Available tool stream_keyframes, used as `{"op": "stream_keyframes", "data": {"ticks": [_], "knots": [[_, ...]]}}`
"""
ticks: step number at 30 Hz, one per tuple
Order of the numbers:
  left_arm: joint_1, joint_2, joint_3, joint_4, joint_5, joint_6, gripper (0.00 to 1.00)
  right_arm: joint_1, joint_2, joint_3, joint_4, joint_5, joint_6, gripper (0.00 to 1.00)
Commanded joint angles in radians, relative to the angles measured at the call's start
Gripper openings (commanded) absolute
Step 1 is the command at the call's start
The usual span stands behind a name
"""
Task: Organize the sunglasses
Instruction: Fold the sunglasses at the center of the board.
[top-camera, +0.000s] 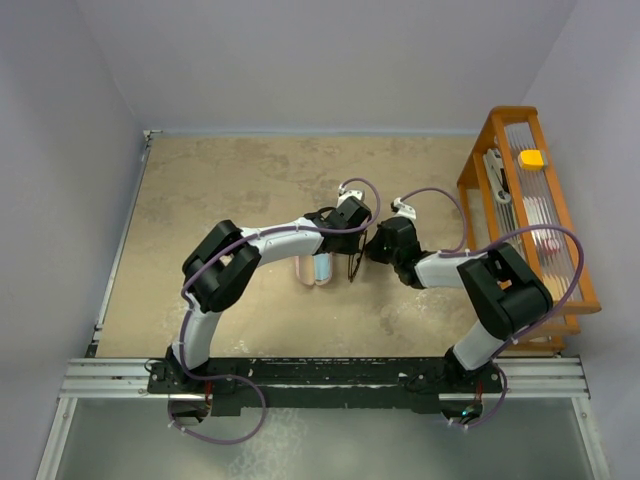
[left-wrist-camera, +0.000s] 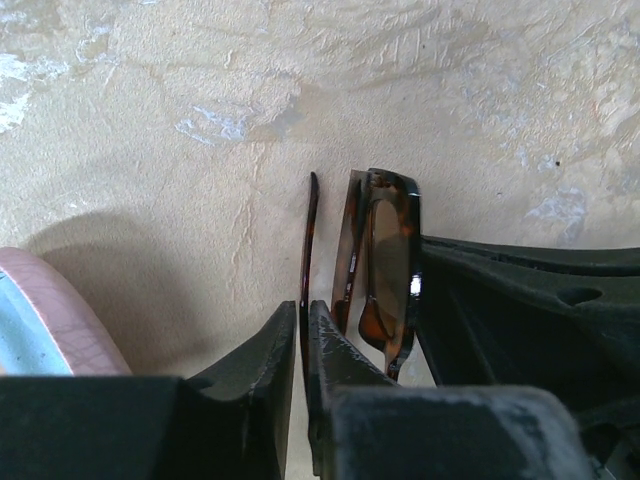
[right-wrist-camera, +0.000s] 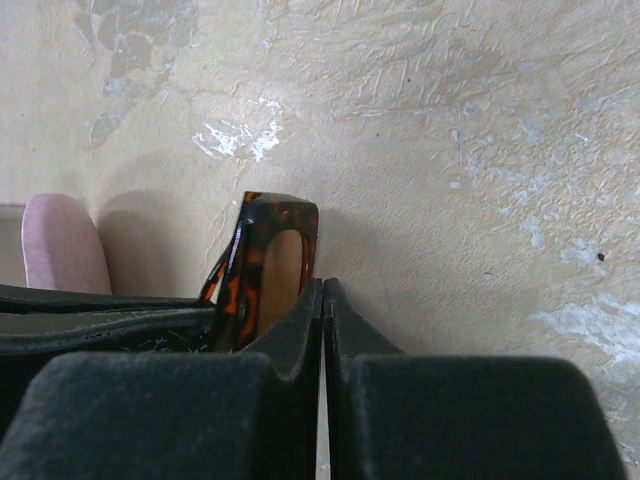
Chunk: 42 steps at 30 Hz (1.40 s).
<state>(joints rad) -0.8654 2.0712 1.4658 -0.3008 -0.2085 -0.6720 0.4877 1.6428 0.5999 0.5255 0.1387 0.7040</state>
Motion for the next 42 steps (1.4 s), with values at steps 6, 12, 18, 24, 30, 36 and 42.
{"op": "stream_keyframes", "data": {"ticks": [6,12,18,24,30,36,42], "knots": [[-0.007,-0.054,0.061,-0.007,-0.018,0.013,0.16,-0.001,-0.068,-0.03,-0.1,0.032,-0.026,0.0],[-0.007,-0.066,0.09,-0.034,-0.038,0.028,0.17,-0.001,-0.084,-0.044,-0.103,0.037,-0.018,0.0],[-0.007,-0.089,0.106,-0.053,-0.048,0.035,0.17,-0.001,-0.106,-0.054,-0.118,0.051,-0.014,0.0],[-0.007,-0.158,0.111,-0.085,-0.094,0.038,0.17,-0.001,-0.129,-0.076,-0.124,0.058,-0.01,0.0],[0.01,-0.308,-0.011,-0.054,-0.161,0.024,0.16,-0.001,-0.201,-0.071,-0.162,0.087,-0.055,0.0],[0.079,-0.461,-0.218,0.049,-0.171,-0.014,0.09,0.019,-0.336,-0.009,-0.279,0.086,-0.106,0.0],[0.11,-0.502,-0.326,0.091,-0.159,-0.023,0.08,0.027,-0.287,0.171,-0.405,-0.023,-0.153,0.0]]}}
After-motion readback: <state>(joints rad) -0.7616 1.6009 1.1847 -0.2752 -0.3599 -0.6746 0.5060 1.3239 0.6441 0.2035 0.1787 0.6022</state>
